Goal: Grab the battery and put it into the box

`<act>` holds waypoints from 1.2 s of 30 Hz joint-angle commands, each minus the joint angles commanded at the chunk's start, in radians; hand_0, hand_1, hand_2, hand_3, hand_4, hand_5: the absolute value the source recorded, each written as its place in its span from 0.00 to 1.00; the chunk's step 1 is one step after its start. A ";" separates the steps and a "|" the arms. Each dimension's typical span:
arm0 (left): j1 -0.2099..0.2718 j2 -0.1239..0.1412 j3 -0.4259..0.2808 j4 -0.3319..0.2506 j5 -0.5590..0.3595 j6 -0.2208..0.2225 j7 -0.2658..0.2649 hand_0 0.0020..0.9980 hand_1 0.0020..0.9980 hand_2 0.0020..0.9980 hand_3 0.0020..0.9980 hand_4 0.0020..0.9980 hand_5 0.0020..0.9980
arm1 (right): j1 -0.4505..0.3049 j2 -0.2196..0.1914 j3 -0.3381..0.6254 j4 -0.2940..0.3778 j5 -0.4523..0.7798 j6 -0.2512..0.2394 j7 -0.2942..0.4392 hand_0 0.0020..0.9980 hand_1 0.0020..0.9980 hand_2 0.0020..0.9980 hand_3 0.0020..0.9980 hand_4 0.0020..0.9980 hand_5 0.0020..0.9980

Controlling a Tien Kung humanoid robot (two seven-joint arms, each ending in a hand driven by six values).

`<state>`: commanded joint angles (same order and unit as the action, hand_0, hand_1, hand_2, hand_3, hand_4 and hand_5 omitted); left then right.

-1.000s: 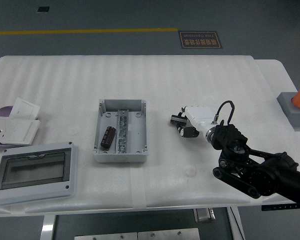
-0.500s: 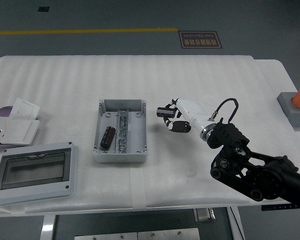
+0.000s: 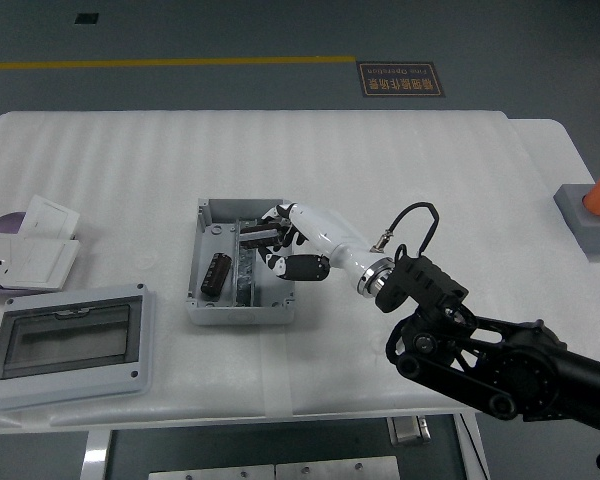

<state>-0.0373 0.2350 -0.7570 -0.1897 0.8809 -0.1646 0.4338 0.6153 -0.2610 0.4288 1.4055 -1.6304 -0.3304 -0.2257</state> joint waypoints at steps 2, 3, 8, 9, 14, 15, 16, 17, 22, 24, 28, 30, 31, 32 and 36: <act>0.000 0.000 -0.003 0.000 0.003 0.000 0.001 0.58 0.67 0.54 0.55 0.51 0.58 | 0.005 0.002 -0.017 -0.012 0.018 0.000 0.008 0.59 0.60 0.61 0.70 0.44 0.25; 0.000 0.000 -0.005 0.000 0.005 0.000 0.002 0.58 0.67 0.54 0.55 0.51 0.58 | 0.009 0.003 -0.027 -0.016 0.027 0.001 0.011 0.59 0.60 0.61 0.70 0.44 0.25; -0.002 0.001 -0.010 0.000 0.010 -0.001 0.003 0.58 0.67 0.54 0.55 0.51 0.58 | 0.016 0.003 -0.057 -0.030 0.062 0.012 0.017 0.93 0.88 0.89 0.98 0.63 0.35; -0.002 0.001 -0.010 0.000 0.010 -0.001 0.004 0.58 0.67 0.54 0.55 0.51 0.58 | 0.017 0.003 -0.058 -0.032 0.063 0.014 0.016 0.93 0.88 0.89 0.98 0.63 0.35; -0.001 0.000 -0.011 0.000 0.011 -0.001 0.005 0.58 0.67 0.53 0.55 0.51 0.58 | 0.011 0.004 -0.055 -0.038 0.059 0.024 0.013 0.96 0.91 0.91 0.99 0.65 0.37; -0.001 0.000 -0.011 -0.001 0.011 -0.001 0.006 0.58 0.67 0.53 0.55 0.51 0.58 | 0.010 0.004 -0.053 -0.039 0.056 0.025 0.012 0.96 0.91 0.91 0.99 0.65 0.37; -0.001 0.000 -0.011 -0.001 0.011 -0.001 0.006 0.58 0.67 0.53 0.55 0.51 0.58 | 0.008 0.004 -0.050 -0.039 0.052 0.026 0.012 0.96 0.91 0.91 0.99 0.65 0.37; -0.001 0.000 -0.010 -0.001 0.010 -0.001 0.005 0.58 0.67 0.53 0.55 0.51 0.58 | 0.007 0.005 -0.048 -0.039 0.049 0.027 0.011 0.96 0.91 0.91 0.99 0.65 0.37; -0.001 0.000 -0.009 -0.001 0.009 -0.001 0.004 0.58 0.67 0.53 0.55 0.51 0.58 | -0.010 0.003 -0.010 -0.036 0.026 0.024 0.013 0.96 0.90 0.90 0.99 0.65 0.37; 0.000 -0.001 -0.007 -0.001 0.007 -0.001 0.005 0.58 0.67 0.53 0.55 0.51 0.58 | -0.021 -0.001 0.021 -0.032 0.017 0.020 0.015 0.96 0.90 0.88 0.99 0.65 0.37; 0.002 -0.001 -0.007 -0.001 0.007 -0.002 0.006 0.58 0.67 0.53 0.55 0.51 0.58 | -0.045 -0.019 0.097 -0.033 0.001 0.010 0.019 0.96 0.90 0.88 0.99 0.65 0.37; 0.002 -0.001 -0.007 -0.001 0.007 -0.002 0.006 0.58 0.67 0.53 0.54 0.51 0.58 | -0.059 -0.032 0.139 -0.046 -0.007 0.009 0.019 0.95 0.87 0.86 0.97 0.65 0.37; 0.002 -0.002 -0.007 0.000 0.006 -0.002 0.005 0.58 0.67 0.53 0.54 0.51 0.58 | -0.065 -0.038 0.160 -0.054 -0.012 0.008 0.018 0.95 0.87 0.86 0.97 0.65 0.37; 0.002 -0.002 -0.008 0.000 0.006 -0.002 0.006 0.58 0.67 0.53 0.54 0.51 0.58 | -0.072 -0.045 0.183 -0.064 -0.019 0.009 0.016 0.95 0.87 0.86 0.97 0.65 0.37; 0.002 -0.003 -0.005 0.000 0.001 -0.002 0.005 0.58 0.67 0.53 0.54 0.51 0.58 | -0.110 -0.077 0.278 -0.107 -0.034 0.006 0.017 0.94 0.85 0.84 0.96 0.64 0.37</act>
<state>-0.0350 0.2325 -0.7616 -0.1901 0.8824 -0.1662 0.4392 0.5052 -0.3378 0.7064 1.2986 -1.6646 -0.3247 -0.2089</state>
